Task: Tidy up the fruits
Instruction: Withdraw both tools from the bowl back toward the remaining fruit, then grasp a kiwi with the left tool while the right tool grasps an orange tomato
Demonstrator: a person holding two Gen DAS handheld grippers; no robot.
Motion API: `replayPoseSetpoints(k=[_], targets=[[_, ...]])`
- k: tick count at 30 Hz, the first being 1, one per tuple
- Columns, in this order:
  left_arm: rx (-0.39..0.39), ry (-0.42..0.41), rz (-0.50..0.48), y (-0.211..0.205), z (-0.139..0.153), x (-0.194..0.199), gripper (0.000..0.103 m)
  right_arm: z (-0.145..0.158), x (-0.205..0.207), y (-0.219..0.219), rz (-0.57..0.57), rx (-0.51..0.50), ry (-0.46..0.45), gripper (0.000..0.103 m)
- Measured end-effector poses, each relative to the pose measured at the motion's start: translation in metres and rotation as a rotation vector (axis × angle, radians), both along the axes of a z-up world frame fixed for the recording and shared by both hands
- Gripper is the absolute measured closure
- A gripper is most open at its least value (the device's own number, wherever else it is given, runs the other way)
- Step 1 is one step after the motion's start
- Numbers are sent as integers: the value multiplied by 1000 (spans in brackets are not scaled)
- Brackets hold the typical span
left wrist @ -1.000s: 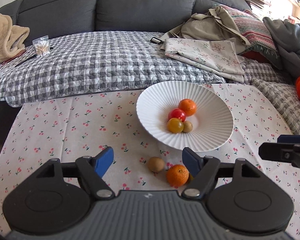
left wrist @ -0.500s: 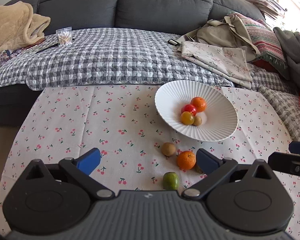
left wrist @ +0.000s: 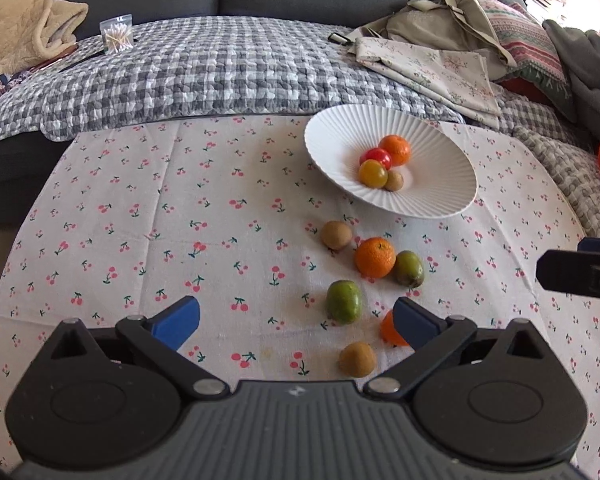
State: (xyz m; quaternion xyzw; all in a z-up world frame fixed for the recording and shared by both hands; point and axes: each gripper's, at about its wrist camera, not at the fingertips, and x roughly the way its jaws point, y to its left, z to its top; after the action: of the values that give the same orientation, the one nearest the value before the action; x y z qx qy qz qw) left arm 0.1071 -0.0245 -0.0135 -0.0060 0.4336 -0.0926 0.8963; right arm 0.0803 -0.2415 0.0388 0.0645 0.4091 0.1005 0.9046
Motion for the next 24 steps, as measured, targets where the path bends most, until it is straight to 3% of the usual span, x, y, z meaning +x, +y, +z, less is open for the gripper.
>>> replayPoseSetpoints(k=[9, 14, 17, 21, 24], targets=[[63, 55, -91, -23, -37, -5, 2, -16, 5, 6, 10, -25, 42, 4], [101, 34, -125, -32, -48, -8, 10, -25, 5, 13, 34, -59, 53, 4], [108, 34, -150, -35, -54, -8, 36, -32, 7, 13, 34, -82, 63, 4], [55, 29, -184, -34, -52, -7, 78, -41, 11, 14, 39, -104, 67, 4], [25, 35, -173, -30, -49, -6, 78, -48, 14, 16, 61, -106, 71, 4]])
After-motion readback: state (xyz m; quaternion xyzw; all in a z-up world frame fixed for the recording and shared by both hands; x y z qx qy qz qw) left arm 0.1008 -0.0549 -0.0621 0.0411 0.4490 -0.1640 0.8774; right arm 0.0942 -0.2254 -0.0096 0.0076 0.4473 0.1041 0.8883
